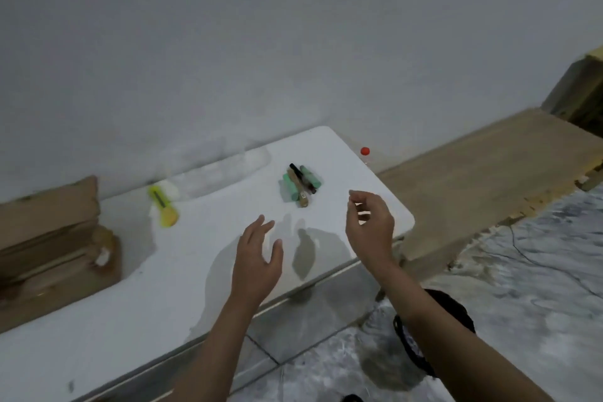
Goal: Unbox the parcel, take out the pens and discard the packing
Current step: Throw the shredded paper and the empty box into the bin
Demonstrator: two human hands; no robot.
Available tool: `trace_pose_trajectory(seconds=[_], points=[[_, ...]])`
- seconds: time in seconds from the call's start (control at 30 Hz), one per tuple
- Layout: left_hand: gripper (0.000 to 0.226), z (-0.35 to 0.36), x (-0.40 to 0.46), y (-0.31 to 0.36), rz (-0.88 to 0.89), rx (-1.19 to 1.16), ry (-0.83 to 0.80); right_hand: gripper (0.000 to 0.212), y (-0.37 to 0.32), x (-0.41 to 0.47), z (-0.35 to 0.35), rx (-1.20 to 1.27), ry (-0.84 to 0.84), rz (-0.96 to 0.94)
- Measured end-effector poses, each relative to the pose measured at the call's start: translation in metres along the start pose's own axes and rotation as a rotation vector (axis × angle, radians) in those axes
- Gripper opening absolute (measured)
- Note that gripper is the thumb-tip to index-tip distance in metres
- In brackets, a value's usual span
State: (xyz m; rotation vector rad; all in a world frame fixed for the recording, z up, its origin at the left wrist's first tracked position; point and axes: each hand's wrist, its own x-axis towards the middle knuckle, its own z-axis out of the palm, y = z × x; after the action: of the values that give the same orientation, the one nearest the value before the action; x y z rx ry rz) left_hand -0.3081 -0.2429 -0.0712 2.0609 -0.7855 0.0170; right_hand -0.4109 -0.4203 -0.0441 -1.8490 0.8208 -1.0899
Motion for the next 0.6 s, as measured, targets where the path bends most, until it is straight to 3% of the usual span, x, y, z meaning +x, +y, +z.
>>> trace_pose_trajectory(seconds=[0.4, 0.5, 0.6], points=[[0.036, -0.283, -0.023, -0.123, -0.344, 0.14, 0.54, 0.022, -0.185, -0.108, 0.25, 0.274, -0.576, 0.022], [0.036, -0.335, -0.021, -0.154, -0.433, 0.098, 0.587, 0.036, -0.212, -0.123, 0.296, 0.194, -0.68, 0.08], [0.053, -0.369, -0.01, -0.177, -0.585, -0.006, 0.543, 0.049, -0.228, -0.131, 0.328, 0.082, -0.73, 0.141]])
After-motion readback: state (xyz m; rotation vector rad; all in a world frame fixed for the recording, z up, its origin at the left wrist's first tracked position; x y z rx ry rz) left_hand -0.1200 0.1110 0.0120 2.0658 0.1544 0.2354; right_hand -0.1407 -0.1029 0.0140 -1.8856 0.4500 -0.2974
